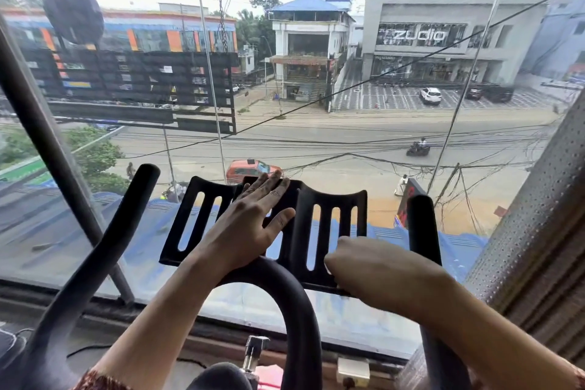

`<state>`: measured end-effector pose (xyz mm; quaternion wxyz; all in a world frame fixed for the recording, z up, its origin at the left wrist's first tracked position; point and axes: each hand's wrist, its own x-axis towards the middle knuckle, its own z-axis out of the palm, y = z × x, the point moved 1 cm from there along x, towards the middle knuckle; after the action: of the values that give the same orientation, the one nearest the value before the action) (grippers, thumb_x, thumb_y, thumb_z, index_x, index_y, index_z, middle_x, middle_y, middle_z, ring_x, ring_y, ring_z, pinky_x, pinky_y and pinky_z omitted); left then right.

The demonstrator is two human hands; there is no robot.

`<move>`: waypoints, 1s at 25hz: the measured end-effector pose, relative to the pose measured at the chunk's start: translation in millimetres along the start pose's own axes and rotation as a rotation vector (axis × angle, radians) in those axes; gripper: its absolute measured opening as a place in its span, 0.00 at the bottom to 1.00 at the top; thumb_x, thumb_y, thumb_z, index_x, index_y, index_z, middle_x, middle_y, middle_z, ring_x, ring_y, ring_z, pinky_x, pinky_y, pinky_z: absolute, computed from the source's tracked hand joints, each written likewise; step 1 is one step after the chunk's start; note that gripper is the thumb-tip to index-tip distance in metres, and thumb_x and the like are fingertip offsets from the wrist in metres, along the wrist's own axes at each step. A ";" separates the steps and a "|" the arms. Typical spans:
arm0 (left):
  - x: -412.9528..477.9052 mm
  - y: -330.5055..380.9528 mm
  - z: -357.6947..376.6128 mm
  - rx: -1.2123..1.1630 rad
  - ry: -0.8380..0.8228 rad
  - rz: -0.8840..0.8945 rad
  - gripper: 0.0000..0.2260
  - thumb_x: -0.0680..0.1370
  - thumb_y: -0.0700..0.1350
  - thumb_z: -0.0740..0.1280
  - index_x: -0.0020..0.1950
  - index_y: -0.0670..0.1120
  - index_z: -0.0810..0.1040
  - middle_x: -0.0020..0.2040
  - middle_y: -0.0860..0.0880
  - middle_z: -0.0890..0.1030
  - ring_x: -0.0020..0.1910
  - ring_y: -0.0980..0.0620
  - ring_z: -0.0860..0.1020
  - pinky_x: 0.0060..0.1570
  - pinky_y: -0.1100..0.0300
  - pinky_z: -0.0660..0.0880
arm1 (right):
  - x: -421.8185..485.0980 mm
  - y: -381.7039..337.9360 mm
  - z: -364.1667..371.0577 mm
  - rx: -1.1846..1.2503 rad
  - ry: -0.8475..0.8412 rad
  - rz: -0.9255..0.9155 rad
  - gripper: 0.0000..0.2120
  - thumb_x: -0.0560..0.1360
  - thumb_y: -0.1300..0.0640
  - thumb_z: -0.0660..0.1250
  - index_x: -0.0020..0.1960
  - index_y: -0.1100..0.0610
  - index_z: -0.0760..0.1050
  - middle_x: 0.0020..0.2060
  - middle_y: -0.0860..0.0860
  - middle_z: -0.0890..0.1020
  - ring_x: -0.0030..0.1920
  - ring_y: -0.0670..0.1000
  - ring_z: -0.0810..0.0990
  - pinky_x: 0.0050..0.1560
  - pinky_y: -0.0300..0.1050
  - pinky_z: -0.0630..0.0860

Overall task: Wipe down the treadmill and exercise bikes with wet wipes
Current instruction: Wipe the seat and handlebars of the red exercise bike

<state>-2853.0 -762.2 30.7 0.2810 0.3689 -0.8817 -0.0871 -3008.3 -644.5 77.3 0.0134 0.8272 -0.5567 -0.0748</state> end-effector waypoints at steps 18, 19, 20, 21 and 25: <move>0.7 -1.0 -2.7 0.049 -0.049 0.007 0.34 0.75 0.65 0.48 0.77 0.51 0.54 0.77 0.55 0.49 0.73 0.64 0.42 0.63 0.79 0.34 | 26.6 33.2 -2.8 0.411 0.297 0.052 0.09 0.70 0.72 0.61 0.35 0.62 0.73 0.29 0.50 0.74 0.29 0.42 0.73 0.31 0.33 0.67; 0.8 -0.9 -3.1 0.050 -0.054 0.007 0.33 0.75 0.63 0.49 0.78 0.51 0.53 0.78 0.54 0.49 0.72 0.64 0.41 0.63 0.79 0.34 | 36.9 40.3 1.7 0.437 0.409 0.086 0.08 0.72 0.71 0.61 0.38 0.63 0.76 0.31 0.48 0.75 0.34 0.38 0.77 0.35 0.31 0.71; 0.7 -1.2 -3.7 0.051 -0.056 0.009 0.32 0.75 0.62 0.49 0.77 0.52 0.53 0.78 0.54 0.49 0.72 0.64 0.41 0.63 0.79 0.34 | 46.8 41.2 7.4 0.454 0.481 0.107 0.08 0.73 0.71 0.60 0.41 0.64 0.77 0.36 0.49 0.78 0.41 0.40 0.81 0.43 0.37 0.77; 0.8 -1.0 -4.1 0.052 -0.056 0.010 0.32 0.75 0.63 0.49 0.77 0.52 0.53 0.78 0.54 0.49 0.73 0.64 0.41 0.63 0.79 0.34 | 55.6 38.7 15.9 0.465 0.522 0.119 0.07 0.72 0.71 0.60 0.43 0.65 0.76 0.42 0.53 0.80 0.46 0.48 0.83 0.48 0.48 0.79; 1.8 -1.8 -2.5 0.044 -0.051 0.009 0.38 0.71 0.69 0.45 0.77 0.51 0.54 0.77 0.55 0.49 0.74 0.63 0.42 0.64 0.79 0.35 | 56.9 13.1 56.5 0.351 0.484 0.114 0.21 0.67 0.74 0.59 0.57 0.67 0.77 0.61 0.61 0.78 0.52 0.55 0.82 0.50 0.43 0.79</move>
<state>-2851.6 -764.6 32.9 0.2505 0.3686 -0.8920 -0.0758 -3007.2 -698.5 16.6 0.0065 0.7782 -0.5872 0.2226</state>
